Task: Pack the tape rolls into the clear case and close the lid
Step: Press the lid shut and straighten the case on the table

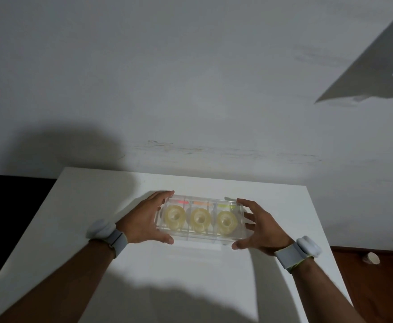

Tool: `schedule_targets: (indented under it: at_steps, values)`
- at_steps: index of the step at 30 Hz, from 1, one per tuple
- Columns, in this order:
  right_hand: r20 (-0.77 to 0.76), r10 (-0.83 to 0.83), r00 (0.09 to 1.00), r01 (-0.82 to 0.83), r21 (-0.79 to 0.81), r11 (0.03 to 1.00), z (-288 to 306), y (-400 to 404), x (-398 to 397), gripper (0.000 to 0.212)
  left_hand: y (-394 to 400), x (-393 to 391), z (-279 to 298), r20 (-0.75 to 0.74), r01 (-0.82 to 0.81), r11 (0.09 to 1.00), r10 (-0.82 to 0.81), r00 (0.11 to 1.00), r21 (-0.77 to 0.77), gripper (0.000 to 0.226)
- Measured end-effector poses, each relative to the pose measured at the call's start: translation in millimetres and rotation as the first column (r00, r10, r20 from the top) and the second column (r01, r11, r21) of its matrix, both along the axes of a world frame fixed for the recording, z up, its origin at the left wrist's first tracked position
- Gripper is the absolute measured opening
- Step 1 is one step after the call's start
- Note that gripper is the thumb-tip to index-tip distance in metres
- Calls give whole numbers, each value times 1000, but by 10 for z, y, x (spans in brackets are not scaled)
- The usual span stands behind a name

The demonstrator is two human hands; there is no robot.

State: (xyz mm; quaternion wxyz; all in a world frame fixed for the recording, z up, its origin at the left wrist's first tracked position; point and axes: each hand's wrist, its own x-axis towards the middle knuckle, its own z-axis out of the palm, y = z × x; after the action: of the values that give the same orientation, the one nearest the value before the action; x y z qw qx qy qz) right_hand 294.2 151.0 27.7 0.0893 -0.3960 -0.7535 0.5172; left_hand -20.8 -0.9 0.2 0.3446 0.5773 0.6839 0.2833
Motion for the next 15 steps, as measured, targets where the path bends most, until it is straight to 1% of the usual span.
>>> schedule_targets:
  at_steps: [8,12,14,15]
  values:
    - [25,5,1000,-7,52,999,49,-32,-1,120,-8,13,-30,41,-2,1000,3,999,-9,125]
    - [43,26,999,-29,77,997,33,-26,-3,120,-33,-6,-52,60,2,999,1,998,-36,129]
    - [54,46,997,-49,69,996,29,-19,2,125,-54,-12,-60,149,-24,998,32,988,-53,125]
    - [51,50,997,-52,53,997,33,-16,3,129,-54,-6,-61,233,-69,996,80,969,-55,115]
